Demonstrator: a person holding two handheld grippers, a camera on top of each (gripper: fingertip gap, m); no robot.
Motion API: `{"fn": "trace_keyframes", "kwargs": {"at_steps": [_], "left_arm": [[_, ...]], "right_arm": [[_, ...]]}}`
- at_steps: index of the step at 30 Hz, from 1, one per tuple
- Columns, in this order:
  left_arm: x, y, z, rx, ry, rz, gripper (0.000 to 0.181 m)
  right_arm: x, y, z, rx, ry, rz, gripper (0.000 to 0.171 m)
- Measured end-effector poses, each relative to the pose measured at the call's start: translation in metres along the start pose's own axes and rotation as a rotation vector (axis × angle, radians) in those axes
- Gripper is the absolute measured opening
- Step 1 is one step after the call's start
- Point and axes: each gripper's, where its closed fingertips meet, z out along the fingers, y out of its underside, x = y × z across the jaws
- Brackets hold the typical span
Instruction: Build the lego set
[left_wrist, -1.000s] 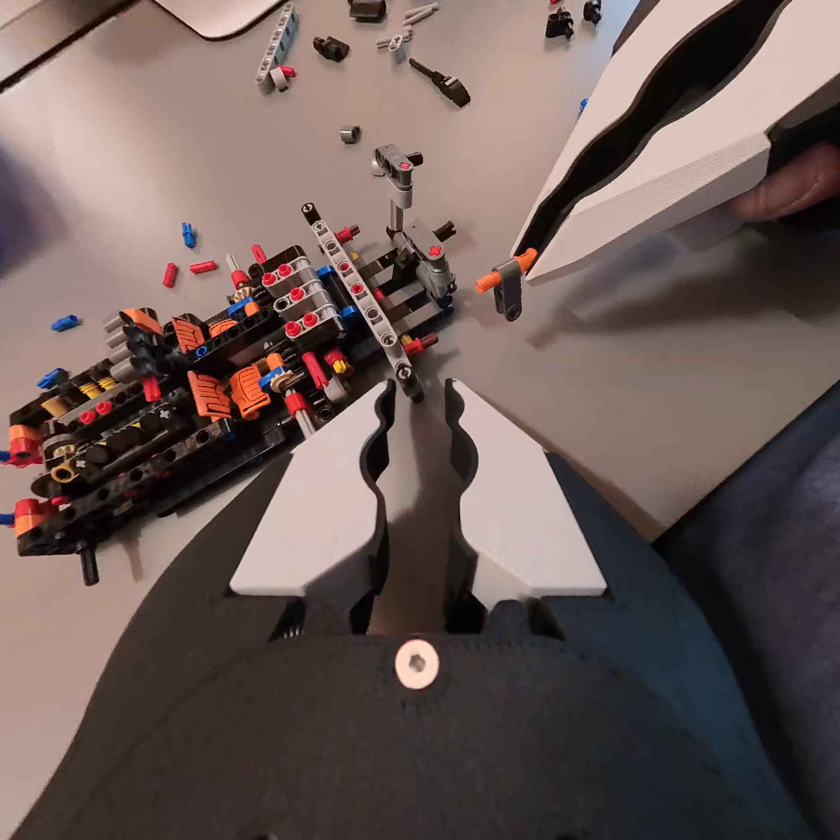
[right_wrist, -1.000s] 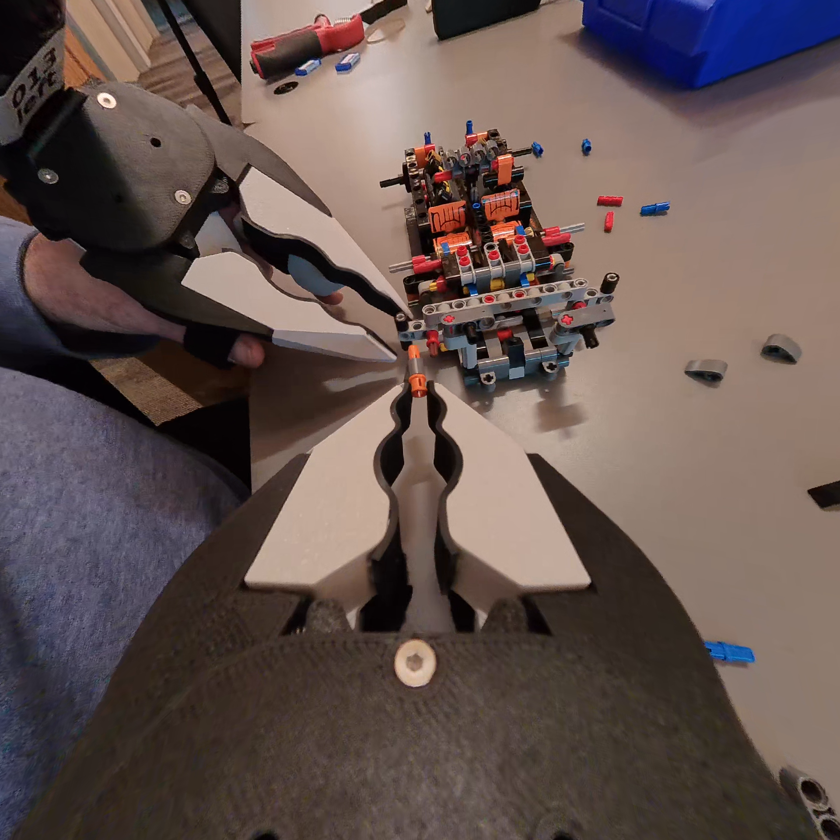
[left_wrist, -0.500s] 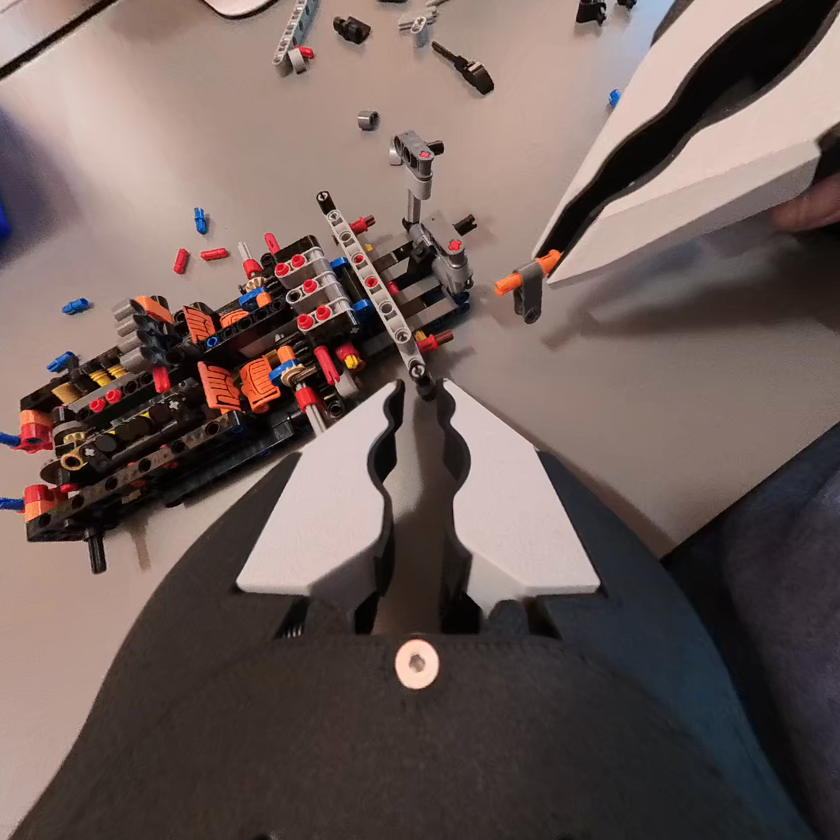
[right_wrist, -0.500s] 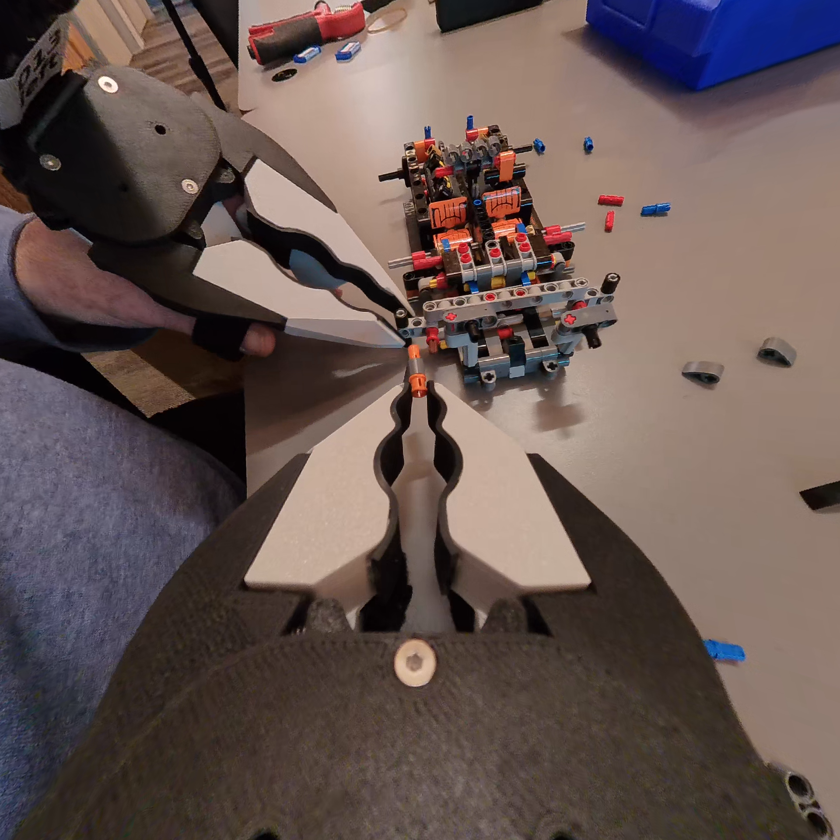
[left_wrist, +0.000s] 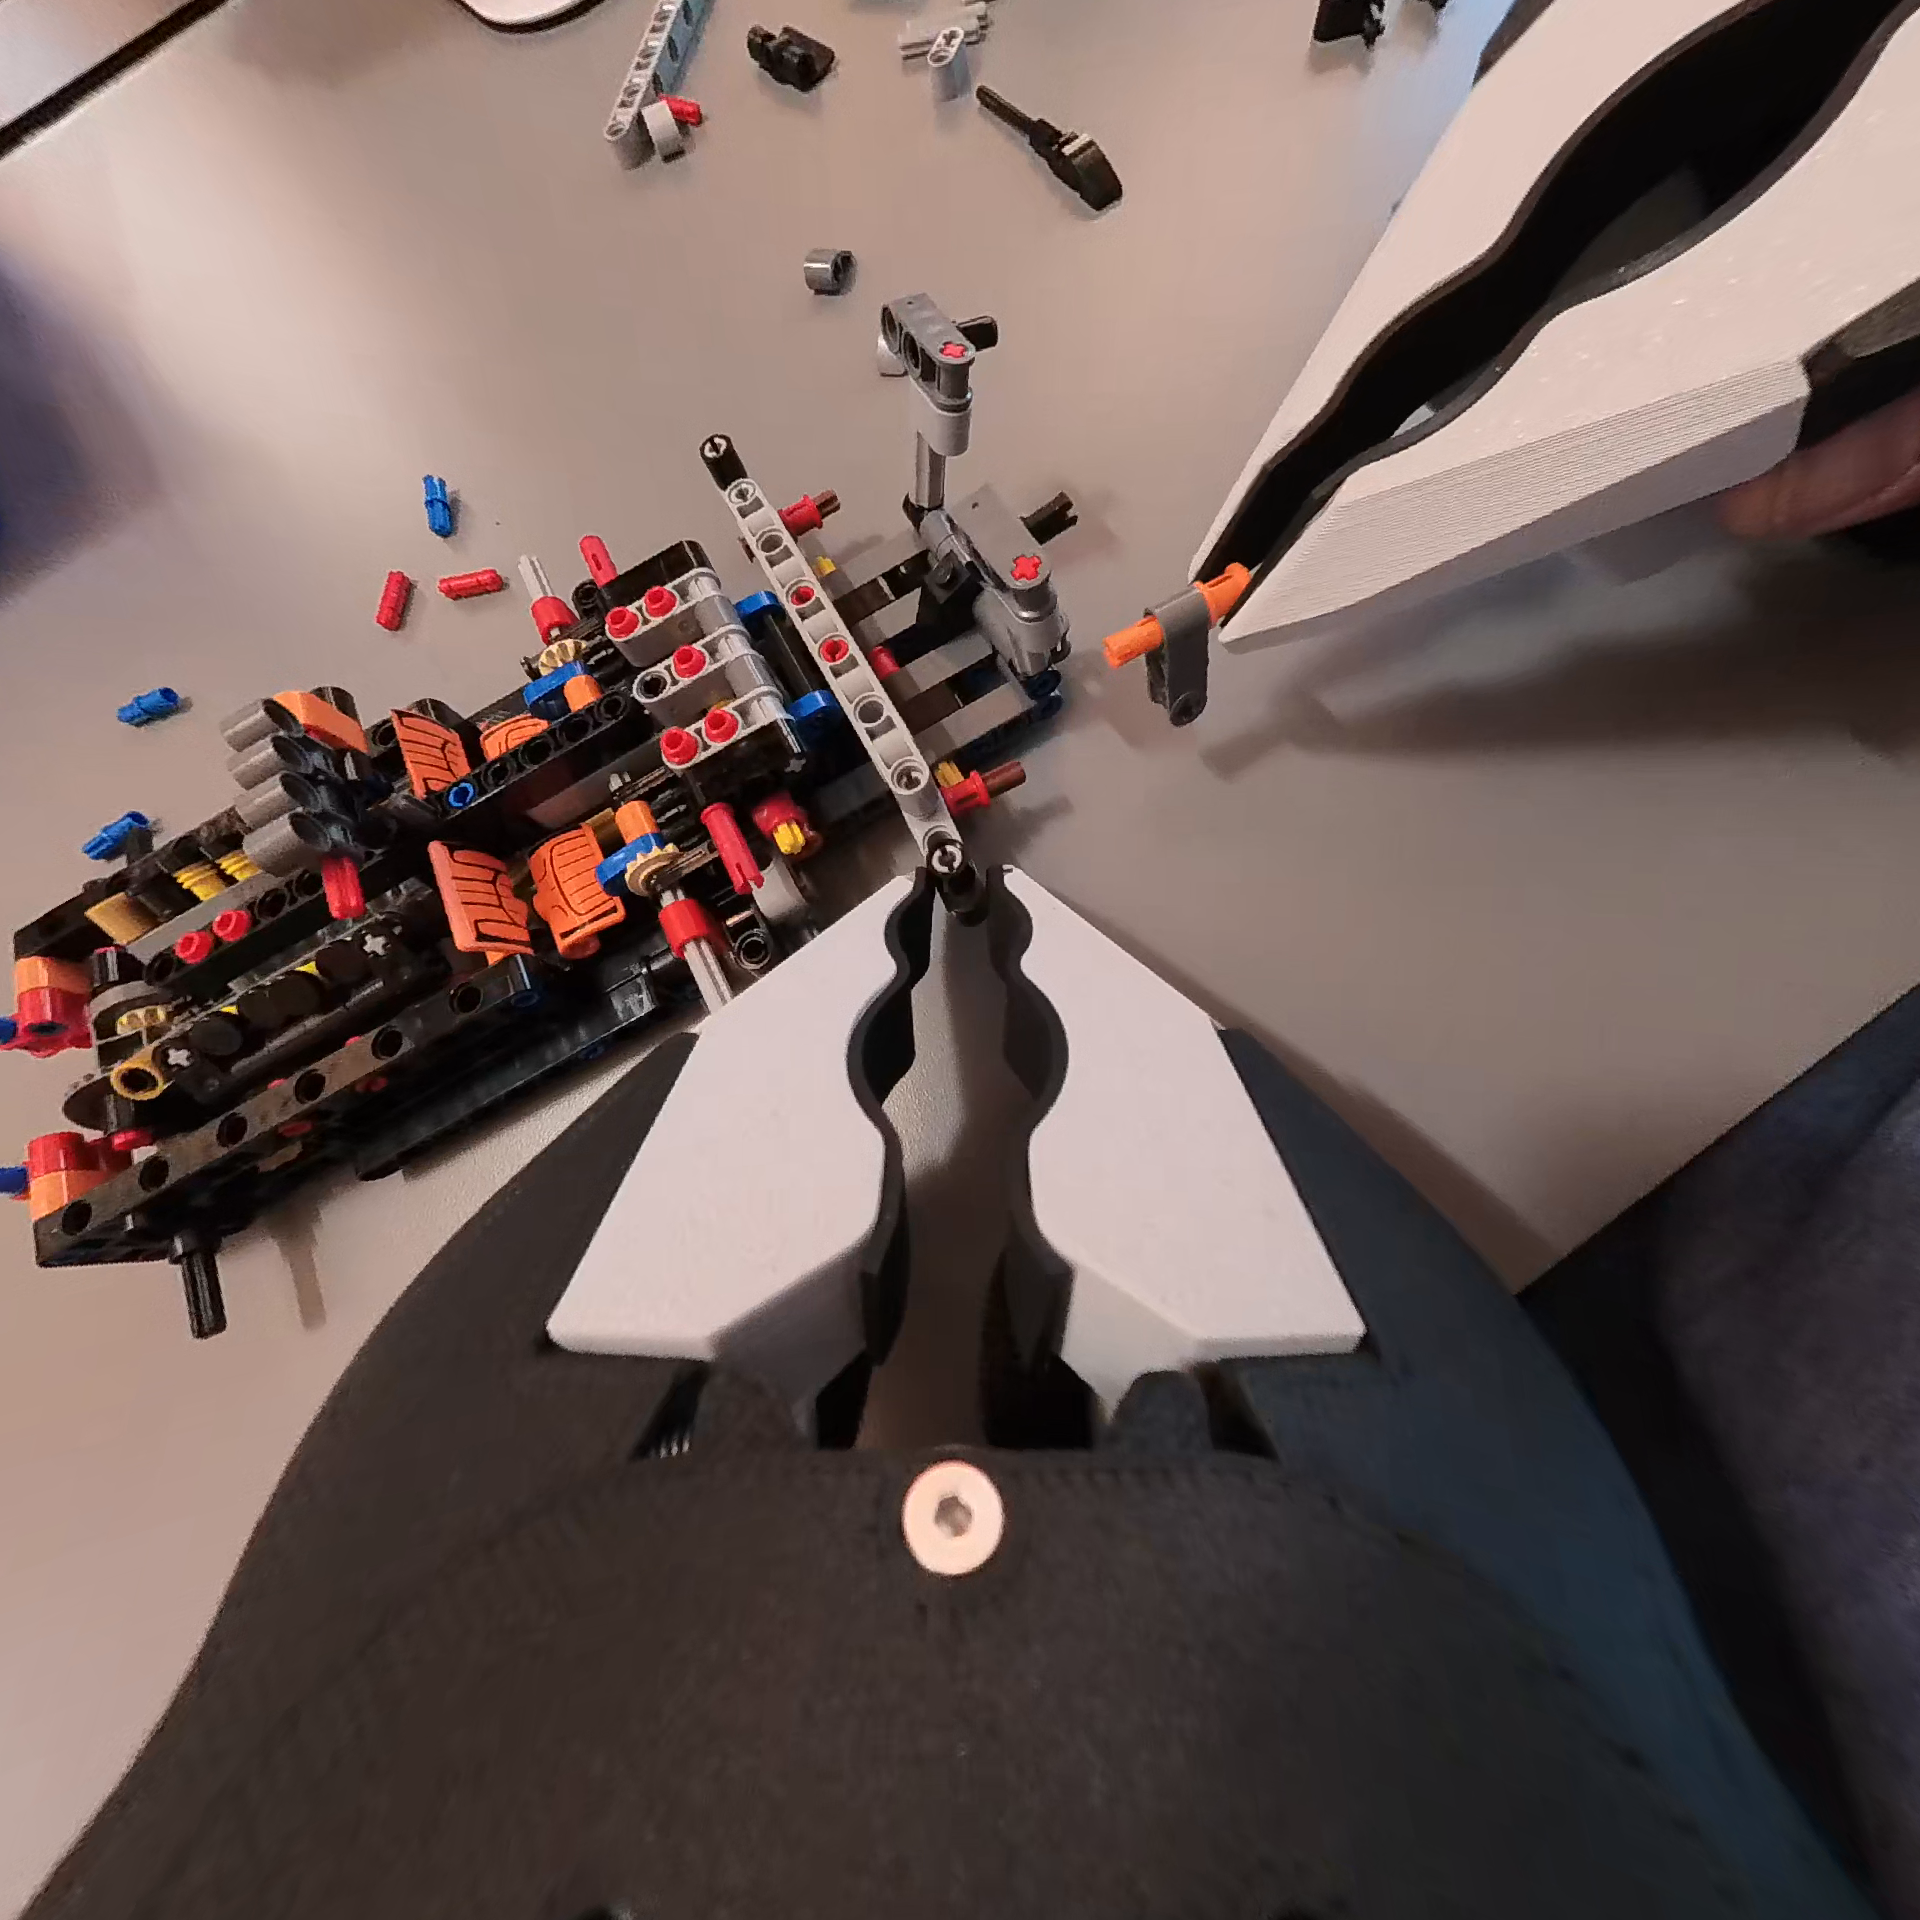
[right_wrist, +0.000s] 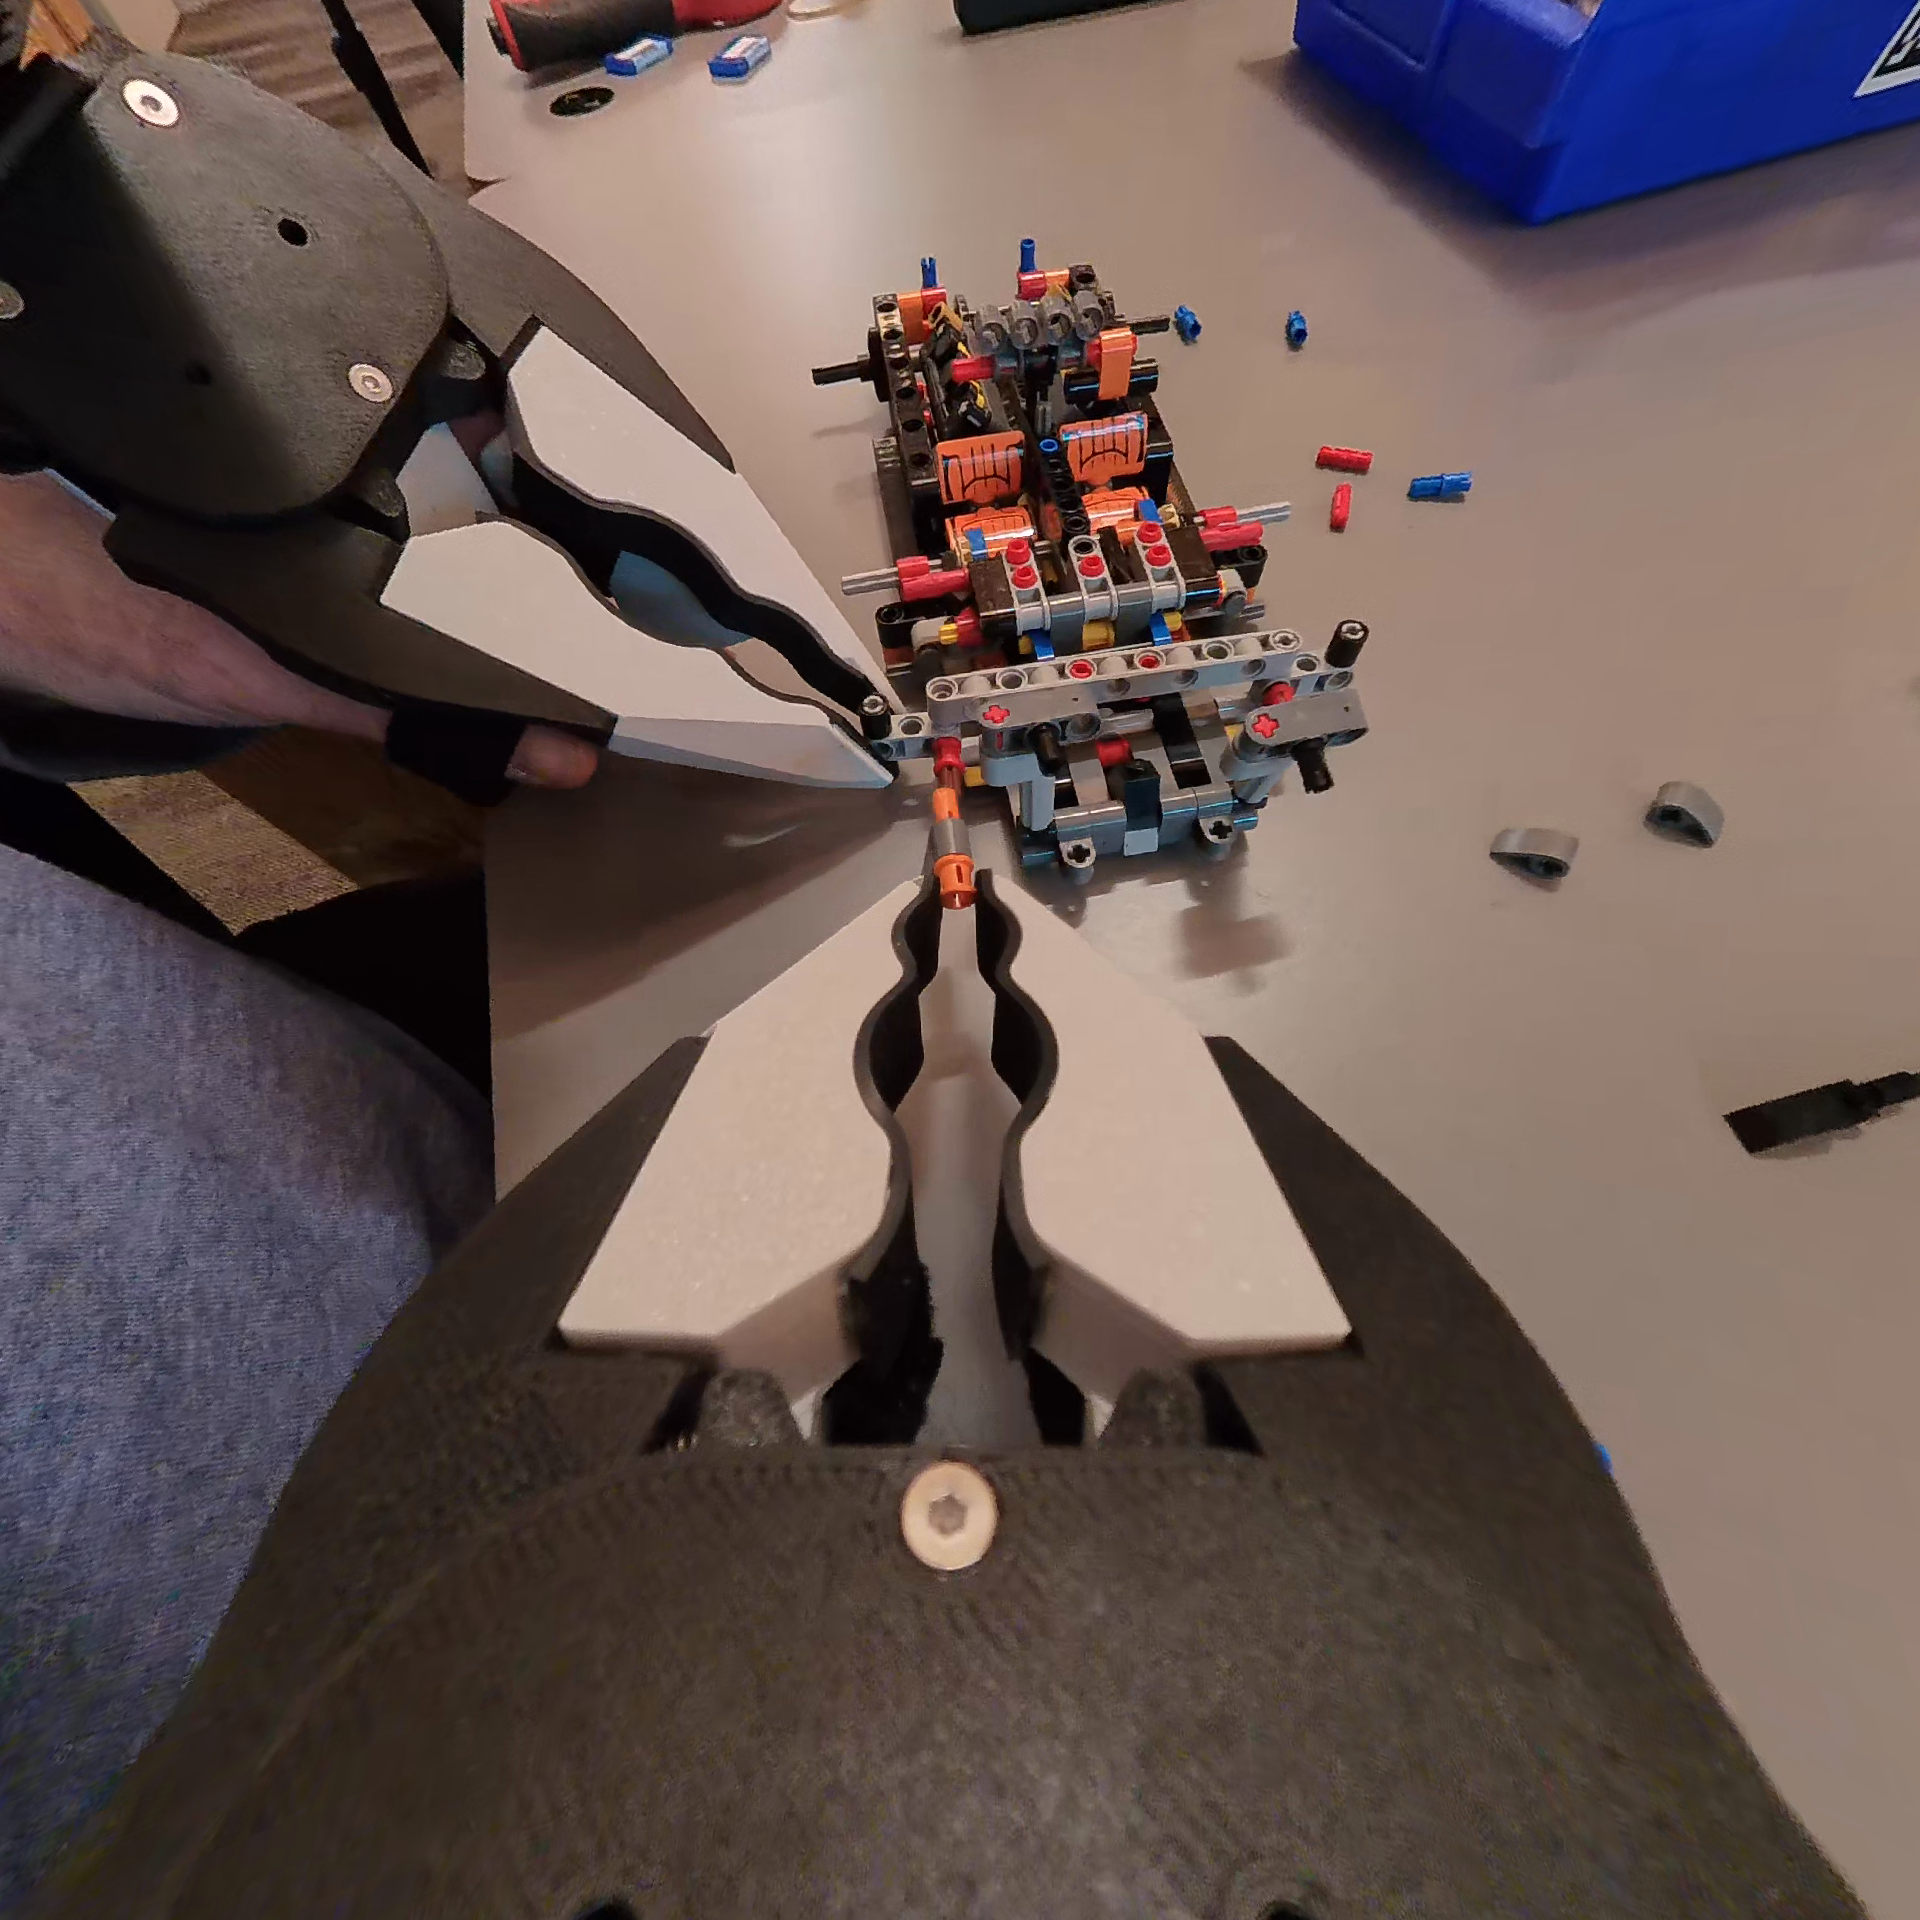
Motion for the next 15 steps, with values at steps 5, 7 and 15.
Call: {"fn": "trace_keyframes", "kwargs": {"at_steps": [5, 7, 15], "left_arm": [[0.0, 0.0, 0.0, 0.005, 0.0, 0.0, 0.008], [0.0, 0.0, 0.0, 0.002, 0.002, 0.0, 0.008], [0.0, 0.0, 0.0, -0.004, -0.014, -0.002, 0.008]], "right_arm": [[0.004, -0.003, 0.001, 0.007, 0.016, -0.012, 0.004], [0.002, -0.002, 0.004, -0.005, 0.008, -0.02, 0.004], [-0.002, -0.001, 0.016, -0.043, 0.023, -0.117, 0.004]]}}
